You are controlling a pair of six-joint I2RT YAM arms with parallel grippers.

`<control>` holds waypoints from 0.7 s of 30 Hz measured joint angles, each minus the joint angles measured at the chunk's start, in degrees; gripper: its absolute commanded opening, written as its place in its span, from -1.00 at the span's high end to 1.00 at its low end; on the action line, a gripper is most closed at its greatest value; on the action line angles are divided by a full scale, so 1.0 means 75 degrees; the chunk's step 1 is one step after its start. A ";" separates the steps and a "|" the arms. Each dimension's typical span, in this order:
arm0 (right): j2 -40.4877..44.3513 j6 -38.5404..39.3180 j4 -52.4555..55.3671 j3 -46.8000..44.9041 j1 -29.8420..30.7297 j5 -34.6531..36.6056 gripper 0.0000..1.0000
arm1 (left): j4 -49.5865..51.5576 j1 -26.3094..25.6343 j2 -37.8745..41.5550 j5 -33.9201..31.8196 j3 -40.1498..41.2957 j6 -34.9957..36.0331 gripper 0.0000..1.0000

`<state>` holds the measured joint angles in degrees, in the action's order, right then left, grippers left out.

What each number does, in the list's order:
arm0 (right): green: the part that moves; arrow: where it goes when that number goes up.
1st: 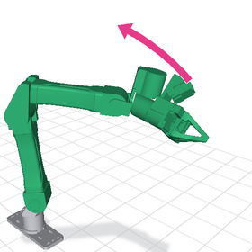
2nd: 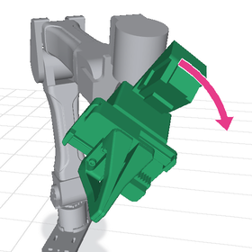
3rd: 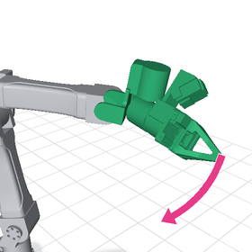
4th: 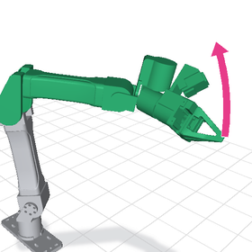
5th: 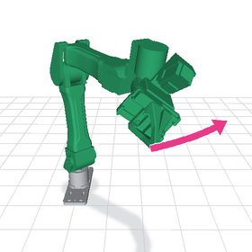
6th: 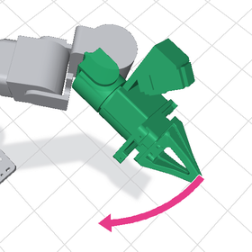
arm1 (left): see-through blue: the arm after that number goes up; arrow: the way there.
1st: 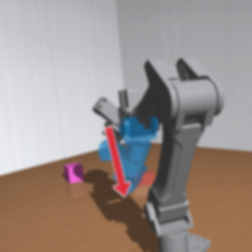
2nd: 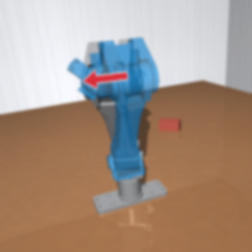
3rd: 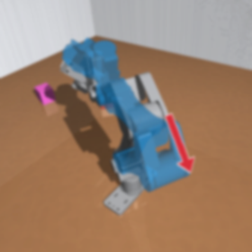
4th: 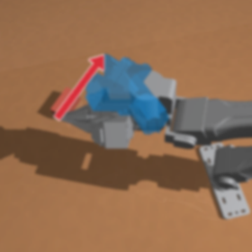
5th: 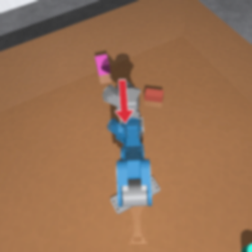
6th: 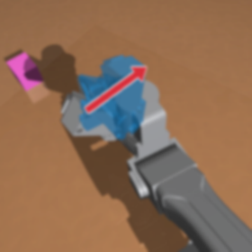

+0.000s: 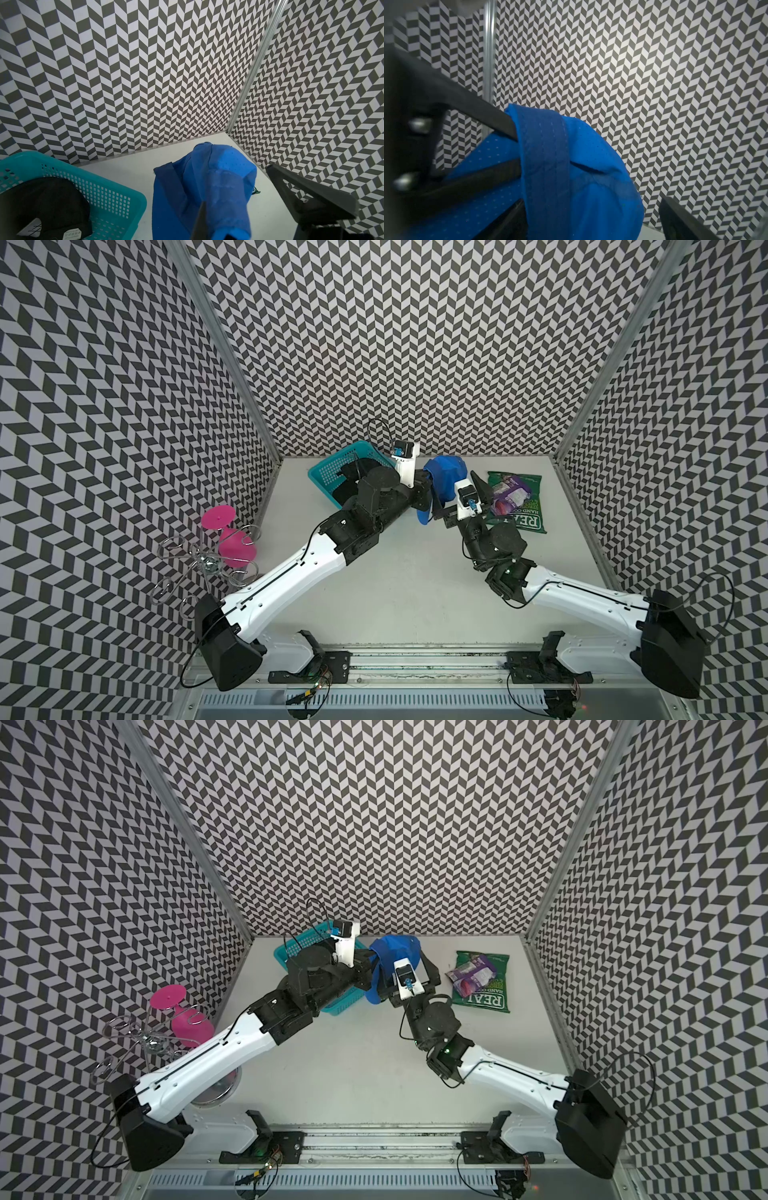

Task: Turn the baseball cap inside out
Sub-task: Turn over the baseball cap.

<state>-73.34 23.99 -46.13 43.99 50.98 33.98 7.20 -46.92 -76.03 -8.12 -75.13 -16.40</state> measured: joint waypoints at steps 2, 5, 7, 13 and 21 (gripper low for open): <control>-0.0105 0.0073 -0.0090 -0.0009 0.0000 0.0265 -0.99 | 0.0006 -0.0122 0.0000 -0.0143 0.0000 0.0128 1.00; -0.0184 0.0140 -0.0157 -0.0090 0.0000 0.0562 -0.99 | 0.0032 -0.0303 0.0003 -0.0391 -0.0050 0.0391 1.00; -0.0184 0.0187 -0.0265 -0.0224 0.0000 0.0731 -0.99 | 0.0038 -0.0379 0.0003 -0.0536 -0.0140 0.0513 1.00; -0.0256 0.0595 -0.0685 -0.0562 0.0000 0.1137 -0.99 | -0.0044 -0.0449 0.0023 -0.0726 -0.0481 0.0708 1.00; -0.0277 0.1244 -0.1376 -0.0600 0.0000 0.1469 -0.99 | -0.0082 -0.0449 0.0015 -0.0769 -0.0507 0.0717 1.00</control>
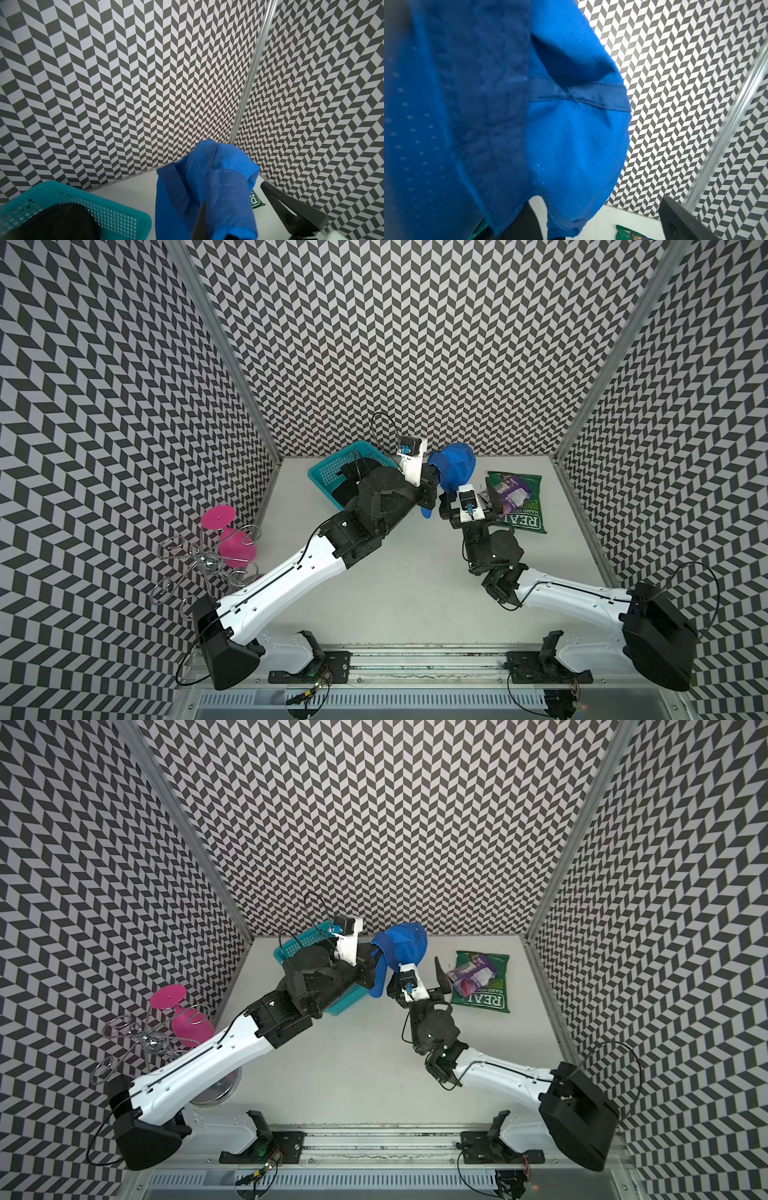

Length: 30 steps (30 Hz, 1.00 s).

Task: Turn the baseball cap inside out
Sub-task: Turn over the baseball cap.

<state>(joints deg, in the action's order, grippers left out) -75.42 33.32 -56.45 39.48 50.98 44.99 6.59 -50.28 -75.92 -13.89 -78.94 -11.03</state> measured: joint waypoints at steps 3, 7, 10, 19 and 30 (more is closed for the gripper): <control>0.0157 0.0125 -0.0207 0.0000 0.0000 0.0064 -0.99 | 0.0026 0.0000 -0.0023 -0.0006 0.0000 -0.0003 1.00; 0.0542 0.0149 -0.0428 0.0000 0.0000 0.0055 -0.99 | 0.0114 0.0000 -0.0114 -0.0082 -0.0017 -0.0006 1.00; 0.0831 0.0128 -0.0539 0.0000 0.0000 0.0047 -0.99 | 0.0248 0.0000 -0.0274 -0.0137 -0.0114 -0.0012 1.00; 0.0988 0.0154 -0.0568 -0.0003 0.0000 0.0023 -0.99 | 0.0627 0.0000 -0.0682 0.0548 -0.0452 0.0195 1.00; 0.0807 0.0189 -0.0530 -0.0262 0.0000 -0.0446 -0.99 | 0.0787 0.0000 -0.0731 0.1113 -0.0522 0.0152 1.00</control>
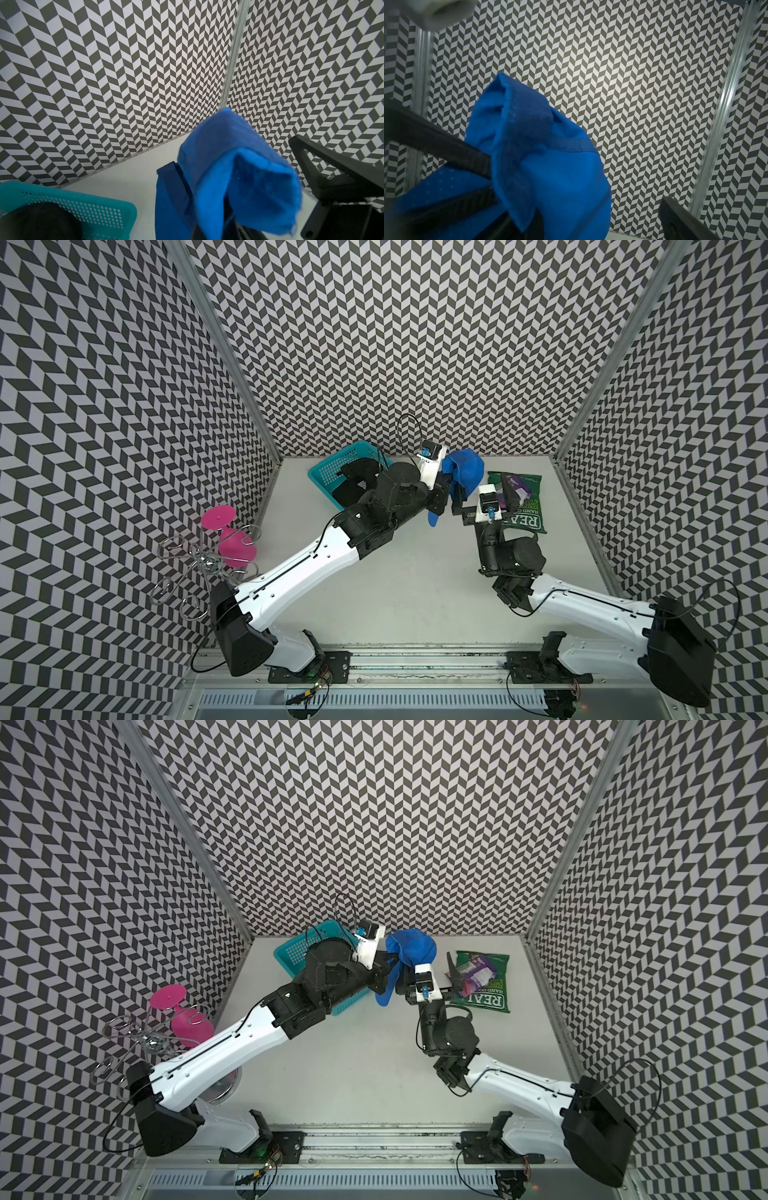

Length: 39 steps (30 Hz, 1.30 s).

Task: Turn the baseball cap inside out
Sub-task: Turn over the baseball cap.

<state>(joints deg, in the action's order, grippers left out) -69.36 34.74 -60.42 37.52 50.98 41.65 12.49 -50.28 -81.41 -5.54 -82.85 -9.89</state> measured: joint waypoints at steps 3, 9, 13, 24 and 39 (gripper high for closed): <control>0.0000 0.0044 0.0055 -0.0090 0.0000 -0.0099 -0.99 | 0.0000 0.0006 0.0000 0.0134 -0.0003 -0.0038 1.00; -0.0061 0.0323 0.0009 -0.0125 0.0000 -0.0146 -0.99 | 0.0000 0.0009 -0.0003 0.0306 -0.0047 -0.0061 1.00; -0.0099 0.0490 -0.0026 -0.0125 0.0000 -0.0047 -0.99 | 0.0105 0.0009 -0.0006 0.0146 -0.0047 -0.0044 1.00; 0.0189 0.0487 0.0195 0.0087 -0.0003 0.0067 -0.72 | 0.0726 0.0067 -0.0003 -0.0367 -0.0047 0.0618 1.00; 0.0204 0.0358 0.3095 0.1064 -0.0073 -0.1775 0.24 | 0.1958 0.0076 -0.0015 0.0070 -0.0326 0.2122 1.00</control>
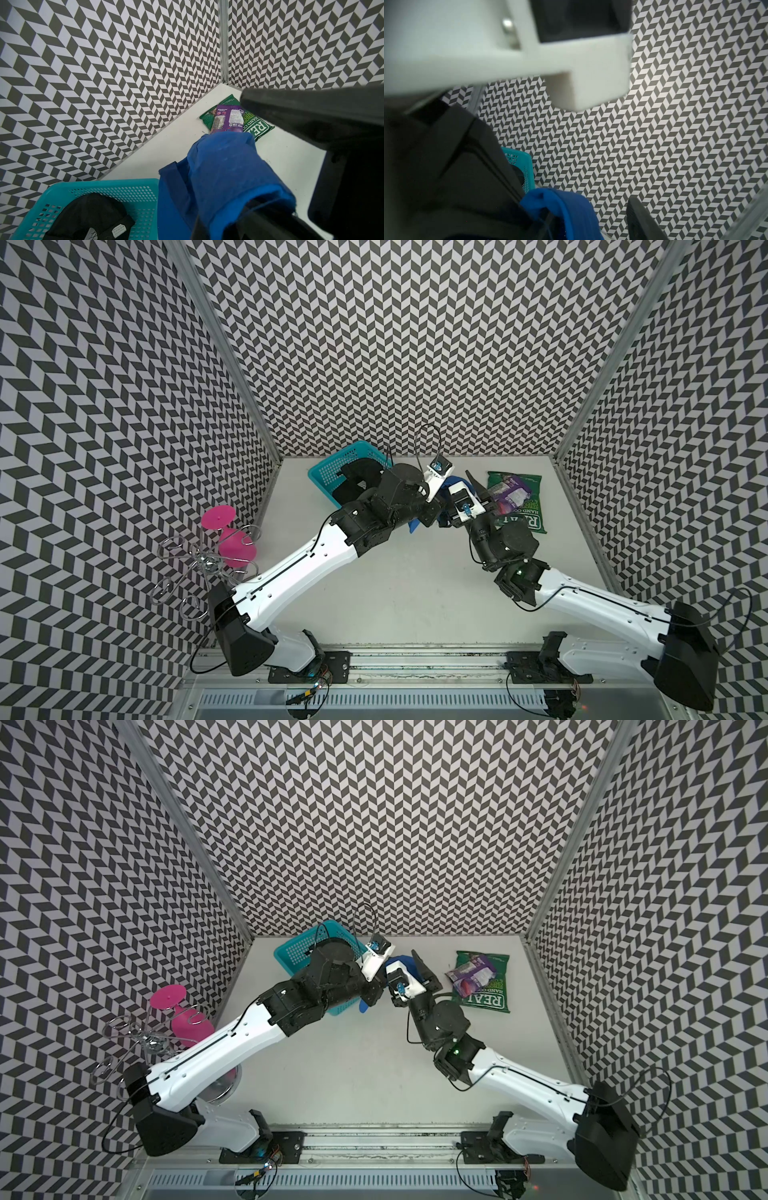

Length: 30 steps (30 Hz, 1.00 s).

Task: Turn the baseball cap inside out
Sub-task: Turn over the baseball cap.

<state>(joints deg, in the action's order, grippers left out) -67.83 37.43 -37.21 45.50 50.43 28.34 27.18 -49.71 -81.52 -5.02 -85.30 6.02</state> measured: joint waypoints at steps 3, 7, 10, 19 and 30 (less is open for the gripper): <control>0.0009 -0.0230 0.0542 0.0015 -0.0093 -0.0385 0.66 | 0.0079 0.0038 0.0029 0.0067 0.0000 0.0111 1.00; 0.0213 -0.0629 0.1399 0.0032 -0.0303 -0.1169 1.00 | 0.0128 0.0213 0.0178 0.0236 0.0137 0.0262 1.00; 0.0469 -0.1131 0.2337 0.0300 -0.0697 -0.2349 1.00 | 0.0152 0.0507 0.0385 0.0504 0.0393 0.0411 0.96; 0.0210 -0.2868 0.5313 0.1871 -0.2532 -0.7831 1.00 | 0.0009 0.1003 0.0659 0.1833 0.0799 0.1294 0.81; -0.0694 -0.4132 0.7280 0.2672 -0.2970 -1.1750 1.00 | -0.0361 0.1329 0.0653 0.3115 0.1405 0.1580 0.37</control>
<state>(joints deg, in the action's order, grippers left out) -73.03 6.44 17.39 65.54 28.16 -59.79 24.47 -39.75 -76.62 18.35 -74.76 17.87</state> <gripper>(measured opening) 0.055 0.281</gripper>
